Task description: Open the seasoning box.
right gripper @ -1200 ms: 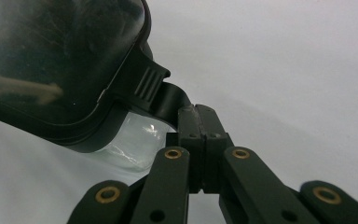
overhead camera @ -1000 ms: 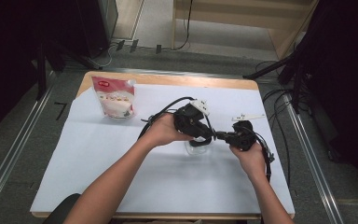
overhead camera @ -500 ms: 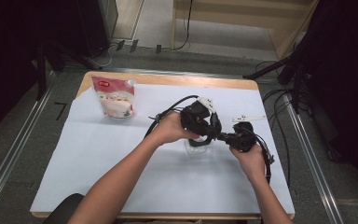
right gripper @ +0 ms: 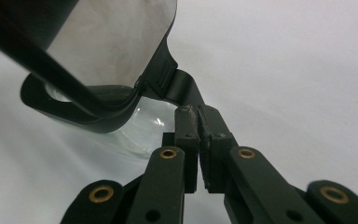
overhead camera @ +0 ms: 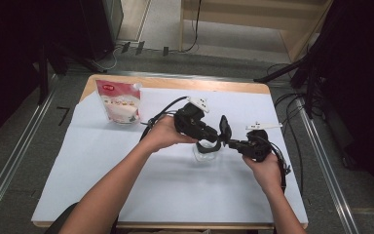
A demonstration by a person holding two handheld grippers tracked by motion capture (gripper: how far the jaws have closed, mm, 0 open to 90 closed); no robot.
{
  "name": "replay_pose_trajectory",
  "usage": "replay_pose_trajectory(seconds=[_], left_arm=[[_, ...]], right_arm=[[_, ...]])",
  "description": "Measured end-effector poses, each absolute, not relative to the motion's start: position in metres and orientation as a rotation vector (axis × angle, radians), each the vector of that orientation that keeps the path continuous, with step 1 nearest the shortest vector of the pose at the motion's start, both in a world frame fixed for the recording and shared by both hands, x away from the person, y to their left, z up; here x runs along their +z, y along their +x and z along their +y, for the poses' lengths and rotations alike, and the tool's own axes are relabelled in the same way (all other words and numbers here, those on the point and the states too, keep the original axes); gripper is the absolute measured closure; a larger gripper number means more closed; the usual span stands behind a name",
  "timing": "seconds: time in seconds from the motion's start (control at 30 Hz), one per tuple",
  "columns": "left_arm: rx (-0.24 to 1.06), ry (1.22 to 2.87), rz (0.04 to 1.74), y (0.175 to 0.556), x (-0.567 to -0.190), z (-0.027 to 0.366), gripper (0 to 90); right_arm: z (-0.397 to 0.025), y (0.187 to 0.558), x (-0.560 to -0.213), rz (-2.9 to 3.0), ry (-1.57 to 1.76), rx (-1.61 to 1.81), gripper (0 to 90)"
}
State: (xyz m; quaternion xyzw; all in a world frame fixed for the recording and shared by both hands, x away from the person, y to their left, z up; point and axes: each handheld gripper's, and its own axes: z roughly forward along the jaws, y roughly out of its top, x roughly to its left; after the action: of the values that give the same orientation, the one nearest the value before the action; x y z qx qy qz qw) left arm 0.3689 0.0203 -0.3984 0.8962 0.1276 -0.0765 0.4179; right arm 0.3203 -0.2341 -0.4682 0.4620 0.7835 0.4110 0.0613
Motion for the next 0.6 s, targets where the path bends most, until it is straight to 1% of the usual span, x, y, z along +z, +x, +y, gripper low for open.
replay_pose_trajectory(seconds=[0.03,0.07,0.13,0.17,0.23,0.27,0.3,0.33,0.37,0.5,0.57,0.6], left_arm=[[-0.185,2.248,0.323,0.369,-0.399,0.023,67.6],[-0.185,2.251,0.339,0.368,-0.399,0.025,67.6],[-0.198,2.256,0.397,0.37,-0.401,0.029,58.1],[-0.212,2.247,0.416,0.371,-0.402,0.032,54.9],[-0.208,2.221,0.427,0.371,-0.403,0.037,54.5],[-0.195,2.216,0.429,0.372,-0.404,0.039,54.5],[-0.202,2.217,0.455,0.372,-0.406,0.044,52.5],[-0.202,2.217,0.455,0.372,-0.406,0.044,51.7],[-0.199,2.217,0.462,0.372,-0.407,0.045,51.8],[-0.217,2.25,0.473,0.372,-0.408,0.054,50.0],[-0.229,2.243,0.474,0.372,-0.408,0.06,46.2],[-0.221,2.242,0.47,0.371,-0.408,0.063,42.9]], right_arm=[[-0.236,0.317,-0.466,2.364,1.389,1.259,83.1],[-0.236,0.317,-0.466,2.364,1.389,1.259,83.1],[-0.238,0.314,-0.464,2.369,1.382,1.264,77.0],[-0.238,0.31,-0.464,2.364,1.381,1.262,67.1],[-0.238,0.309,-0.463,2.36,1.387,1.264,65.7],[-0.239,0.307,-0.461,2.366,1.38,1.267,63.6],[-0.239,0.302,-0.46,2.37,1.346,1.267,60.2],[-0.239,0.302,-0.46,2.37,1.346,1.267,60.2],[-0.238,0.298,-0.46,2.383,1.338,1.281,56.2],[-0.238,0.291,-0.462,2.397,1.337,1.294,55.3],[-0.237,0.286,-0.462,2.397,1.309,1.29,51.5],[-0.237,0.283,-0.461,2.393,1.294,1.289,49.6]])
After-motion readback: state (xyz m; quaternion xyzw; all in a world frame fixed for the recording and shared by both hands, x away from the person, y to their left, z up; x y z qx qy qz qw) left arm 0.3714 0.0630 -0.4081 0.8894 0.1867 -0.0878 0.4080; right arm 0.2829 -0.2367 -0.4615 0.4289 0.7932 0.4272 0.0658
